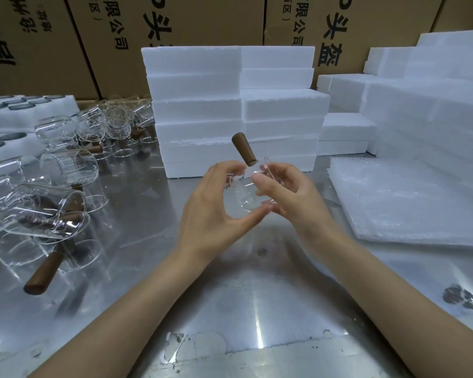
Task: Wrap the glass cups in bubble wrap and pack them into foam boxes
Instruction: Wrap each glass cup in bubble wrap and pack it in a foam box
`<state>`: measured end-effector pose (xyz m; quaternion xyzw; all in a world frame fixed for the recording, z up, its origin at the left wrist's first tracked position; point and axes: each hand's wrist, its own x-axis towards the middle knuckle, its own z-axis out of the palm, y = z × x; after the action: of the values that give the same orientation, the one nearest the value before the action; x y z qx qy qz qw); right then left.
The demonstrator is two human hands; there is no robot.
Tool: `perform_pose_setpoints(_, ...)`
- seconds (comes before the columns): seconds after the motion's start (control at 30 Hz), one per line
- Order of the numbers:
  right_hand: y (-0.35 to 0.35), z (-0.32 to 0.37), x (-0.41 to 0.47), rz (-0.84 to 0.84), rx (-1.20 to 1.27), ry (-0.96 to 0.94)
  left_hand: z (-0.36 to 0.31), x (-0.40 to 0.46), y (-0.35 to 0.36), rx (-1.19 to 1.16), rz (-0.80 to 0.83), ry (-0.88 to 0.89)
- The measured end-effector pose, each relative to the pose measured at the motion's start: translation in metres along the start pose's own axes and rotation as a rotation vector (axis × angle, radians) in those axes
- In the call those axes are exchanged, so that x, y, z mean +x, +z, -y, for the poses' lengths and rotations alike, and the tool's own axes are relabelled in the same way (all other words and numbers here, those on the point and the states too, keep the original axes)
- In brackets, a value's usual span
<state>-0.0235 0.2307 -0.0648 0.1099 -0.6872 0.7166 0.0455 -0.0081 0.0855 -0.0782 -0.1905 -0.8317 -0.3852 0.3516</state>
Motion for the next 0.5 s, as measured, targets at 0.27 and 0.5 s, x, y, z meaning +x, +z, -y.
perform_pose_setpoints(0.27,-0.005,0.005,0.003,0.131,0.283,0.158,-0.004,0.007,-0.004,-0.589,0.004,-0.525)
perform_pose_setpoints(0.5,-0.009,-0.001,0.007,0.143,0.406,0.256,0.004,0.008,-0.011,-1.070,0.229,-0.818)
